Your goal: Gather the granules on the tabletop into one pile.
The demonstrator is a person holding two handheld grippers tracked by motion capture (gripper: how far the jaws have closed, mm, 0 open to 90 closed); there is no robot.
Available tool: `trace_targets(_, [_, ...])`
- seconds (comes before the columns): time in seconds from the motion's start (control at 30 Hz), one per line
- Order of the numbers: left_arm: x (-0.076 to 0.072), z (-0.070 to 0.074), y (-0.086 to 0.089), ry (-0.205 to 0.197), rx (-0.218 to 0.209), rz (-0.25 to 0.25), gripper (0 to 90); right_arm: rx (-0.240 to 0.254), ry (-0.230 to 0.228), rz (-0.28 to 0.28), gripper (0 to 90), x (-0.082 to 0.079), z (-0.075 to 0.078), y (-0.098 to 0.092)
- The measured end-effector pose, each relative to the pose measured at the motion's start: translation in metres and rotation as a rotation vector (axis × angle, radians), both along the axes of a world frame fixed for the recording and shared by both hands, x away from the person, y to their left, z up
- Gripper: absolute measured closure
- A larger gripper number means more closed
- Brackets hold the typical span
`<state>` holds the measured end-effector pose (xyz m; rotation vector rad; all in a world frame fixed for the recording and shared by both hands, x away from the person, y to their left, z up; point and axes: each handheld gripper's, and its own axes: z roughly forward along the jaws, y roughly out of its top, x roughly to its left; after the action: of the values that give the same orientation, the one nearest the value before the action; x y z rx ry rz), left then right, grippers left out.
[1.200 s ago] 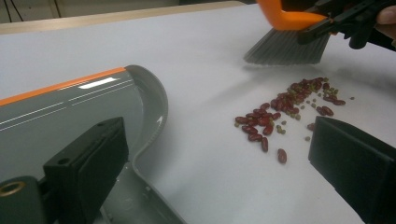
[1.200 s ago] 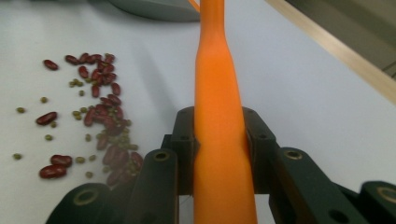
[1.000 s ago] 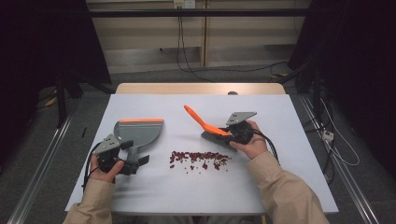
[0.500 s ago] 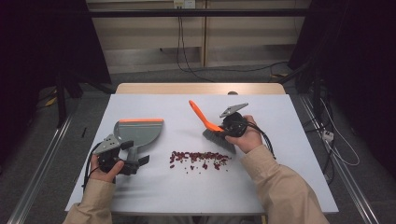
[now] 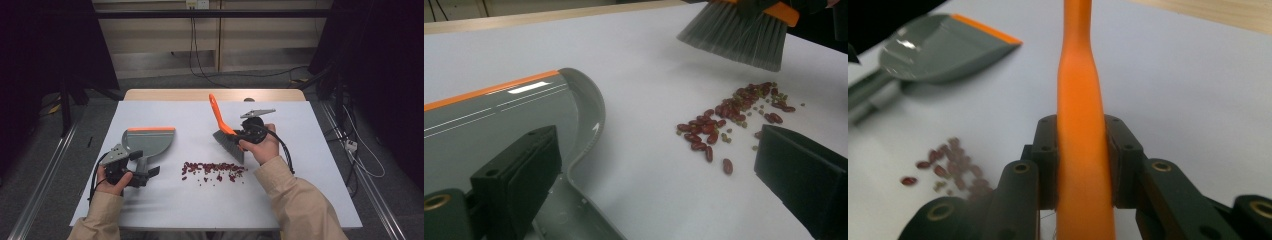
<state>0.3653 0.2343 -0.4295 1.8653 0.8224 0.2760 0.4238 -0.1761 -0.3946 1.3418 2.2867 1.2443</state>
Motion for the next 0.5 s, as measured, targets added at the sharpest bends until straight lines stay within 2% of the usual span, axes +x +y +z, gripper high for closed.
trace_targets(0.1, [0.000, 0.000, 0.000, -0.002, 0.000, 0.000, 4.7, 0.074, 0.004, -0.007, 71.7, -0.004, 0.005, 0.008])
trace_targets(0.17, [0.000, 0.000, 0.000, -0.003, 0.000, 0.000, 4.7, 0.090, -0.008, -0.001, 71.7, -0.007, 0.007, 0.016])
trace_targets(0.5, [-0.001, 0.000, 0.000, -0.004, 0.003, 0.000, 4.7, 0.170, -0.008, 0.000, 71.7, -0.020, 0.006, 0.053])
